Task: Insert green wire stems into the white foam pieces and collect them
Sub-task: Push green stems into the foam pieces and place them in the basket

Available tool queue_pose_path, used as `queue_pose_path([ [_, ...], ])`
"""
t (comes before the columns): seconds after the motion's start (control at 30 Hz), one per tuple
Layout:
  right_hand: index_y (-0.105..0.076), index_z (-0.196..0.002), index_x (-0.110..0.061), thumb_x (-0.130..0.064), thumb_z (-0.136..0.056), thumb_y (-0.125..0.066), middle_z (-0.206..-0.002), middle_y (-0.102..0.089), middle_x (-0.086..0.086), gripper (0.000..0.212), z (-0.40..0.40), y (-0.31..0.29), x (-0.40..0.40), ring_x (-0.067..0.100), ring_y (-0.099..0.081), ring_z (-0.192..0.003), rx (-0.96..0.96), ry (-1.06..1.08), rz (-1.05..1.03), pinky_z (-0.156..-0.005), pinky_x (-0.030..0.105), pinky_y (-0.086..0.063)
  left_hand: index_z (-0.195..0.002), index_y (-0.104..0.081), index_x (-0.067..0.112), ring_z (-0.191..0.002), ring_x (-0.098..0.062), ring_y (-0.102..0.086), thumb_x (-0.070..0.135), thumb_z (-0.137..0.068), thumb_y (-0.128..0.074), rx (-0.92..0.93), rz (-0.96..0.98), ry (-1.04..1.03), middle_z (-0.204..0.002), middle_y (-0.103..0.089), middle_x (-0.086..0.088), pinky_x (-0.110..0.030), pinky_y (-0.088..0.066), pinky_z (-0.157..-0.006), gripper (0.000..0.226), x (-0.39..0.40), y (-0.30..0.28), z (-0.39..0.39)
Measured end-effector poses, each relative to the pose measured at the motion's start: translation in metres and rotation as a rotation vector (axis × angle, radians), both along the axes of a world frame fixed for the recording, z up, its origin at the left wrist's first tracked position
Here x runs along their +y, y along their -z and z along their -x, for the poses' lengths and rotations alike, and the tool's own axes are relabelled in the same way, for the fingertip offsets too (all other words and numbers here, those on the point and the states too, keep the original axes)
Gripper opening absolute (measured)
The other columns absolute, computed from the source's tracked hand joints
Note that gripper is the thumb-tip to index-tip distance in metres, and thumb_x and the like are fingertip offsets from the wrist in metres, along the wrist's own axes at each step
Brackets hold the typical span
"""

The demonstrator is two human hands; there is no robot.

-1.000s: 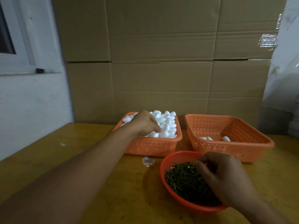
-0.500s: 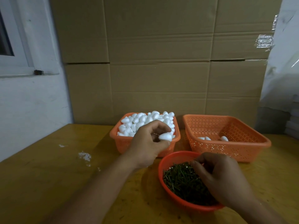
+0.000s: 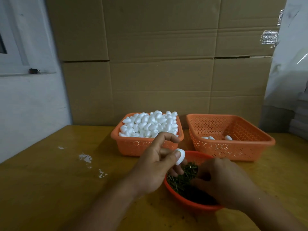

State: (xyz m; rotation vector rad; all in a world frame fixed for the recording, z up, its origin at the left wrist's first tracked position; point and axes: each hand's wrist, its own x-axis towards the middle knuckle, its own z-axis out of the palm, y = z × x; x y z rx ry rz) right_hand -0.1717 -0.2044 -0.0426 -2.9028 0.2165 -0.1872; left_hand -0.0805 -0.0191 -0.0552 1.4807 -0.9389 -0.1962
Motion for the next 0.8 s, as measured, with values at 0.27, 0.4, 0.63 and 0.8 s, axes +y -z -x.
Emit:
queue_pose_path([
  [0.27,-0.066,-0.106,-0.034,-0.057,-0.087,-0.058,-0.098,-0.067,-0.01,0.031,-0.013,0.004,0.014,0.012,-0.065,-0.091,0.104,-0.077,0.155,-0.079,0.035,-0.057,-0.107,-0.064,0.029,-0.067,-0.017,-0.061,0.032,-0.096,-0.06,0.123,0.032,0.095,-0.086,-0.071,-0.01,-0.03,-0.049,-0.064,0.012,-0.001,0.0,0.003],
  [0.4,-0.069,-0.096,-0.028,-0.048,-0.087,-0.062,-0.088,-0.068,-0.008,0.022,-0.017,0.005,0.017,0.013,-0.066,-0.081,0.077,-0.05,0.149,-0.074,0.034,-0.059,-0.116,-0.062,0.026,-0.068,-0.016,-0.062,0.019,-0.091,-0.07,0.145,0.039,0.135,-0.09,-0.072,-0.01,-0.028,-0.05,-0.066,0.027,0.0,0.001,0.003],
  [0.63,-0.073,-0.091,-0.027,-0.042,-0.085,-0.068,-0.086,-0.069,-0.008,0.017,-0.016,0.007,0.012,0.012,-0.066,-0.08,0.03,-0.003,0.05,-0.076,0.036,-0.058,-0.118,-0.056,0.009,-0.06,-0.021,-0.059,0.032,-0.098,-0.062,0.209,0.046,0.073,-0.08,-0.071,-0.013,-0.028,-0.048,-0.06,0.03,-0.002,-0.004,0.01],
  [0.8,-0.071,-0.081,-0.026,-0.04,-0.083,-0.073,-0.08,-0.068,-0.008,0.014,-0.013,0.004,0.009,0.009,-0.065,-0.075,-0.028,0.001,-0.058,-0.074,0.036,-0.058,-0.103,-0.062,0.006,-0.06,-0.018,-0.056,0.039,-0.092,-0.058,0.267,0.071,0.034,-0.077,-0.067,-0.012,-0.025,-0.047,-0.057,0.035,-0.003,-0.005,0.013],
])
